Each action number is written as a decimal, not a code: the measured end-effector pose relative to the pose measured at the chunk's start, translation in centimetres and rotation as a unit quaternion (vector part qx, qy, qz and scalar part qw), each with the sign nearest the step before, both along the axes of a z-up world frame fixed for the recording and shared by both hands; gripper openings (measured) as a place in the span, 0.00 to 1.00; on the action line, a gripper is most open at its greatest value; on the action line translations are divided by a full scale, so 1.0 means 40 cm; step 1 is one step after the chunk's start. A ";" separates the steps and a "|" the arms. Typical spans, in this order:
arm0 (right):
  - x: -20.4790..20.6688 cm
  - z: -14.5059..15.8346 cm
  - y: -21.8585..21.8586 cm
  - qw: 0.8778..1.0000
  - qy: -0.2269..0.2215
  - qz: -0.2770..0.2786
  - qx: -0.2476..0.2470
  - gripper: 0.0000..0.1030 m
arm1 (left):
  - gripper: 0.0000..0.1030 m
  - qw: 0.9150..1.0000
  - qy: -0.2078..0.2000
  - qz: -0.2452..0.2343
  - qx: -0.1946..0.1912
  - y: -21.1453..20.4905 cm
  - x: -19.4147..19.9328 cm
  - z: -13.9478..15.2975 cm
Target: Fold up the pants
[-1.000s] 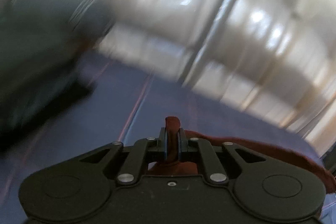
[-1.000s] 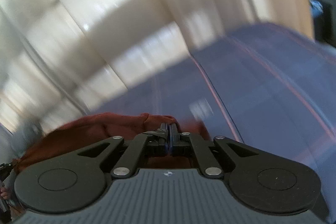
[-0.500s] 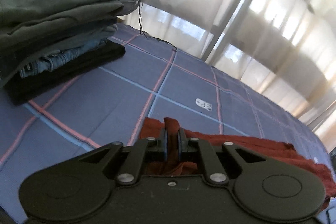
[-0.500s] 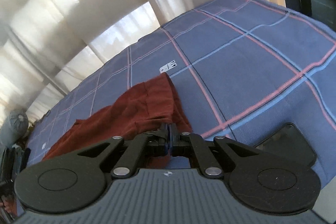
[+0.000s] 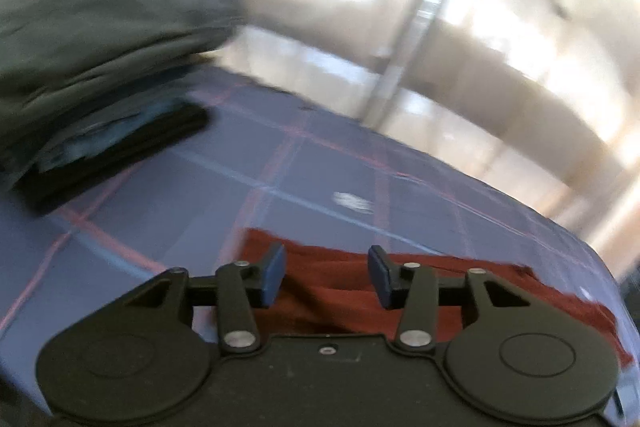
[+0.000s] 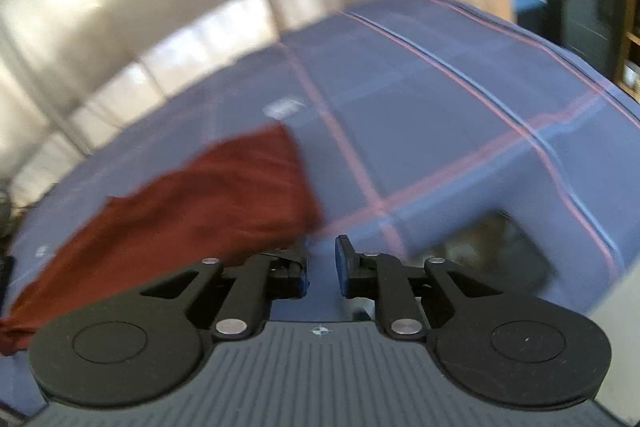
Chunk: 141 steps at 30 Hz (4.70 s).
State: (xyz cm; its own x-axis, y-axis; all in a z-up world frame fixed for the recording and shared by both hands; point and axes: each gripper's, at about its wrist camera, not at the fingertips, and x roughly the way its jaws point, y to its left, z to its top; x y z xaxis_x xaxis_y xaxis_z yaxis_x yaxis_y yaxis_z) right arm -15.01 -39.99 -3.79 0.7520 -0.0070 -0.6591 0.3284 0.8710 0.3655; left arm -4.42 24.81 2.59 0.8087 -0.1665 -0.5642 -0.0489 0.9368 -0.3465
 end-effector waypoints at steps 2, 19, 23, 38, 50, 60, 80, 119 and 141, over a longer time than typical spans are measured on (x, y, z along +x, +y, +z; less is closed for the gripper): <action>0.029 0.018 0.047 0.999 -0.023 0.029 0.001 0.29 | 1.00 0.999 0.002 -0.033 0.009 -0.062 0.006 0.008; 0.185 -0.031 0.341 0.972 -0.024 0.232 0.027 0.45 | 1.00 0.968 0.022 -0.247 -0.030 -0.479 0.271 -0.077; 0.186 -0.036 0.419 0.958 -0.031 0.284 0.026 0.69 | 1.00 0.955 0.030 -0.295 -0.013 -0.579 0.364 -0.098; 0.166 -0.063 0.491 0.912 -0.041 0.370 -0.171 0.94 | 1.00 0.925 0.091 -0.369 0.021 -0.761 0.506 -0.210; 0.158 -0.074 0.486 0.900 -0.058 0.391 -0.184 1.00 | 1.00 0.925 0.104 -0.364 0.010 -0.747 0.524 -0.219; 0.178 -0.059 0.466 0.915 -0.050 0.376 -0.139 0.03 | 1.00 0.946 0.056 -0.320 0.000 -0.737 0.563 -0.148; 0.091 0.013 0.288 0.966 -0.081 0.231 -0.082 0.72 | 1.00 0.948 0.013 -0.316 0.026 -0.635 0.351 -0.081; 0.182 0.085 0.512 0.967 -0.087 0.240 -0.008 0.75 | 1.00 0.998 0.037 0.054 0.026 -0.072 -0.052 -0.115; 0.429 -0.008 1.321 0.824 -0.090 0.555 -0.073 0.82 | 1.00 0.991 0.050 0.103 -0.063 0.230 -0.084 -0.152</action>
State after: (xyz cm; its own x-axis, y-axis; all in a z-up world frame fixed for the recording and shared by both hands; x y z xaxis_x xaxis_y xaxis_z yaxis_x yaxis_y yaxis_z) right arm 2.16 12.85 -4.11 0.4344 0.6807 -0.5899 -0.7473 0.6380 0.1859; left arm -7.78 34.03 -3.49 0.7732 -0.0780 -0.6293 -0.2746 0.8534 -0.4431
